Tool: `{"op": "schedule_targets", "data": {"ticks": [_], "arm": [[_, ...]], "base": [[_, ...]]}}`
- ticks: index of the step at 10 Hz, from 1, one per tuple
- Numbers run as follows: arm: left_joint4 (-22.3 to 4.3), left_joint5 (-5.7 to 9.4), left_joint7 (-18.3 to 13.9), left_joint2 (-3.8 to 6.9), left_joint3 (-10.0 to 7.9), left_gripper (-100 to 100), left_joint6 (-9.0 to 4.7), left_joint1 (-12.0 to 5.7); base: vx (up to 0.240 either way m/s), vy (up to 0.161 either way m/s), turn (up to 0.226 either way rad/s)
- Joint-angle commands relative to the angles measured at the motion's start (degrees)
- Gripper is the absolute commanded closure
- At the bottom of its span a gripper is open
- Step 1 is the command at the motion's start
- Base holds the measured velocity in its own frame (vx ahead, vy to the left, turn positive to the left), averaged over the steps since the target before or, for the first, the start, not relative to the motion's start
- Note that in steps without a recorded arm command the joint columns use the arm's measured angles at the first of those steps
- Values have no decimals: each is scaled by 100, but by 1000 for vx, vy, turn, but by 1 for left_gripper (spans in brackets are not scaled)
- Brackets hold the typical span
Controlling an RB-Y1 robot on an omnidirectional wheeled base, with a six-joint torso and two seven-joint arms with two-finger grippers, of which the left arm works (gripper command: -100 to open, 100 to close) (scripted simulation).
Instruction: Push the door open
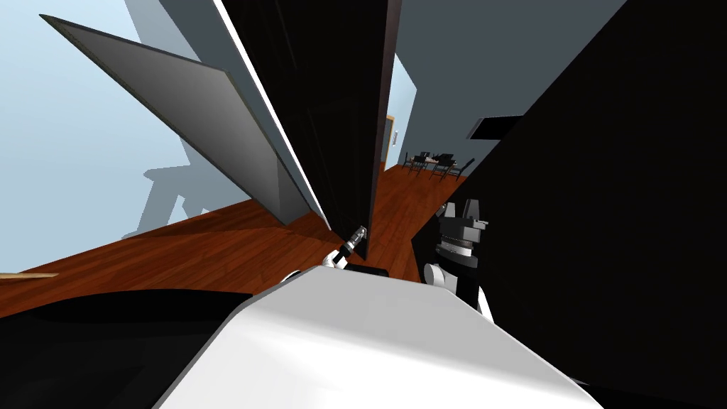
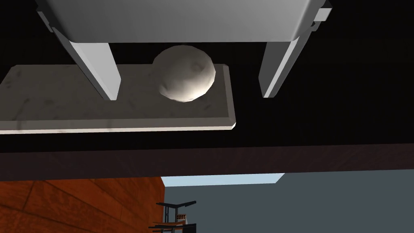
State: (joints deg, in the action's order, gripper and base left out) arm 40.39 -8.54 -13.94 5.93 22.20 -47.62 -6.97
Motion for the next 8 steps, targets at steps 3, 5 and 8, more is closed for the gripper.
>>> {"op": "schedule_targets", "data": {"ticks": [3,5,8], "arm": [[0,0,0,0,0,100,0,0],[0,0,0,0,0,100,0,0],[-31,33,68,-2,-81,100,30,0]], "base": [[11,-6,-4],[-13,8,1],[37,-15,11]]}}
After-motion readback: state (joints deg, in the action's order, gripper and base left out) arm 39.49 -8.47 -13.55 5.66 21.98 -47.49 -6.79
